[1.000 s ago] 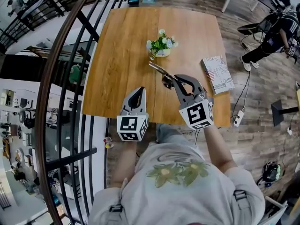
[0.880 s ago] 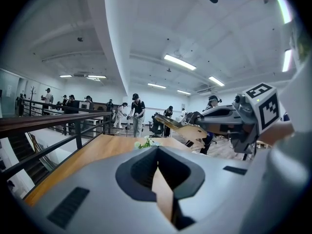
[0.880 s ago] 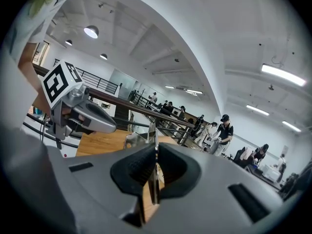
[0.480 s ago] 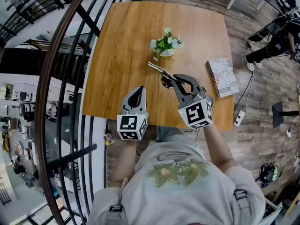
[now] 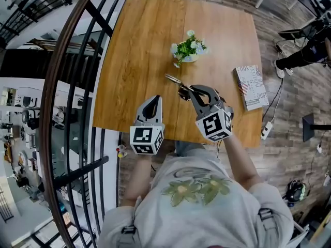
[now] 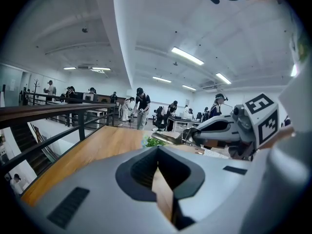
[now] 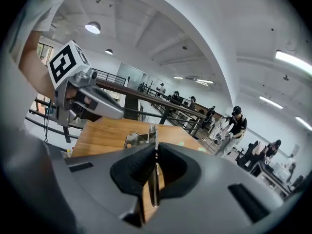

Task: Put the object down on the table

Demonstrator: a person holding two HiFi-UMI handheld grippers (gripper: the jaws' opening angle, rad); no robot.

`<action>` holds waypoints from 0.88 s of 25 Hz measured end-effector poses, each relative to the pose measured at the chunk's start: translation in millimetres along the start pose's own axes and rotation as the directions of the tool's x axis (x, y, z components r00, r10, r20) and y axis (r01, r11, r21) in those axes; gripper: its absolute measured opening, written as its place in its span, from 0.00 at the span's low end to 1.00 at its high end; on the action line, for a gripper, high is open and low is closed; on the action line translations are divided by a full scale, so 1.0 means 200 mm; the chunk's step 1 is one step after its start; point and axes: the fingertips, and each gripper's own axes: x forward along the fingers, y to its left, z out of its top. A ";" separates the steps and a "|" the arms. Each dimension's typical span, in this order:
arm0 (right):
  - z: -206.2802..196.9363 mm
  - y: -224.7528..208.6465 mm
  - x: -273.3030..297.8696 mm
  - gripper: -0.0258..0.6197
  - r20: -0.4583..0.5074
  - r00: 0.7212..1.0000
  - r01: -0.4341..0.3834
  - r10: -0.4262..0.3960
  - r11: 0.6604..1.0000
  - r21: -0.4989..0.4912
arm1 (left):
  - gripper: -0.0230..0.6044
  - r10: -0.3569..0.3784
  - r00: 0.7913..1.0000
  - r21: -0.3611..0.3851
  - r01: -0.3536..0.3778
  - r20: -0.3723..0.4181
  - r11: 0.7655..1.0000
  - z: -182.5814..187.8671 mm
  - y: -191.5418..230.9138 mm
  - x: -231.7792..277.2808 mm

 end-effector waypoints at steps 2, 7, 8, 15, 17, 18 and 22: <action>-0.03 0.03 0.02 0.07 -0.017 1.000 -0.015 0.015 1.000 -0.003 | 0.06 0.002 1.000 -0.002 -0.002 -0.010 1.000 -0.01 0.01 0.00; -0.12 0.10 0.09 0.07 -0.057 0.997 -0.054 0.054 0.999 0.003 | 0.06 -0.001 0.999 -0.005 0.001 -0.032 1.000 -0.04 0.05 0.02; -0.13 0.12 0.10 0.07 -0.063 0.996 -0.061 0.061 0.998 0.003 | 0.06 -0.002 0.999 -0.007 0.001 -0.037 1.000 -0.04 0.05 0.02; -0.24 0.21 0.18 0.07 -0.107 0.988 -0.111 0.112 0.994 0.012 | 0.06 -0.006 0.998 -0.019 0.005 -0.066 1.000 -0.09 0.07 0.03; -0.28 0.25 0.20 0.07 -0.125 0.984 -0.126 0.127 0.992 0.017 | 0.06 -0.008 0.997 -0.022 0.006 -0.072 1.000 -0.10 0.07 0.03; -0.30 0.26 0.21 0.07 -0.131 0.982 -0.135 0.136 0.991 0.021 | 0.06 -0.008 0.997 -0.023 0.006 -0.074 1.000 -0.10 0.07 0.03; -0.38 0.32 0.26 0.07 -0.155 0.974 -0.164 0.166 0.986 0.025 | 0.06 -0.003 0.997 -0.032 0.001 -0.079 0.999 -0.13 0.08 0.04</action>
